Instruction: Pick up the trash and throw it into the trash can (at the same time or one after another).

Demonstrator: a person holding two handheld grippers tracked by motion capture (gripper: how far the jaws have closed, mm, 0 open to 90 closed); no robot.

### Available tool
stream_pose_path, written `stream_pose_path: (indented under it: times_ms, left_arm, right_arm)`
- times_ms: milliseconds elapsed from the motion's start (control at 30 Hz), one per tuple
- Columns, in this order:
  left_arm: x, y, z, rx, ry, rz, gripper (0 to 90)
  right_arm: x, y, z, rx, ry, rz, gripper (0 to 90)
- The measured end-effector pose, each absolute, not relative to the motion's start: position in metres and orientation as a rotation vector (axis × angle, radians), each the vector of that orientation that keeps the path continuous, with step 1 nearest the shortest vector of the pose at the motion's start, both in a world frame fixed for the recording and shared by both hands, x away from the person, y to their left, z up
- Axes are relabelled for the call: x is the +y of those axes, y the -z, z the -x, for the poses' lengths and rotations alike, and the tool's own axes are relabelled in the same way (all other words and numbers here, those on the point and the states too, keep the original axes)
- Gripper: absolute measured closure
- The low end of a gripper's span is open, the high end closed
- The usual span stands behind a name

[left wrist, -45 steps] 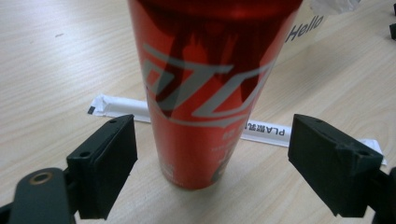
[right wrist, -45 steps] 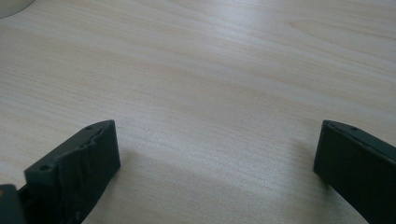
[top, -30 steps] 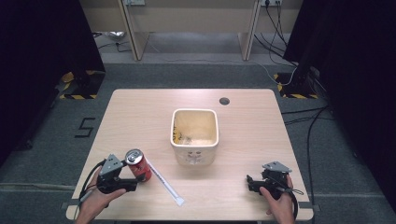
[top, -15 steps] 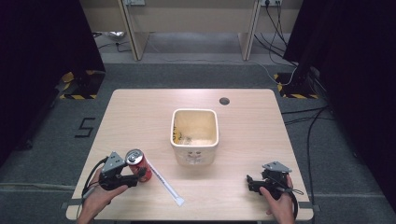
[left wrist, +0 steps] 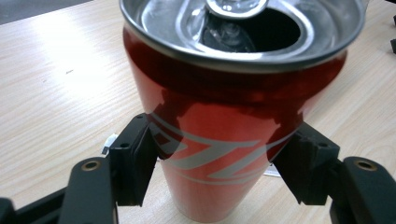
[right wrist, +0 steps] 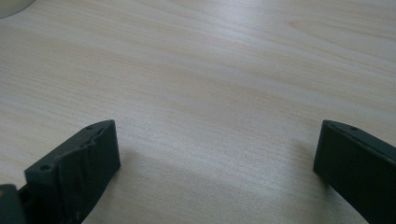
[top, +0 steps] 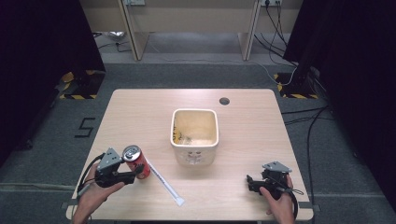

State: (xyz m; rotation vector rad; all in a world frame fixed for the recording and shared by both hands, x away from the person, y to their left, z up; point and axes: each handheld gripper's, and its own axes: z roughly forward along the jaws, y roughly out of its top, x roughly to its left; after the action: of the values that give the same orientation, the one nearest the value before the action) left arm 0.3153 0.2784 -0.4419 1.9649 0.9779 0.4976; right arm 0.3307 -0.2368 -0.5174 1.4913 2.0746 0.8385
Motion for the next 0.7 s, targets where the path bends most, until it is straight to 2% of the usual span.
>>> stream_pose_path:
  times_ms: [700]
  left_arm:
    - [0.273, 0.415, -0.323, 0.944, -0.487, -1.968, 34.1]
  right_arm:
    - [-0.237, 0.517, -0.331, 2.076, -0.839, -1.487, 0.6]
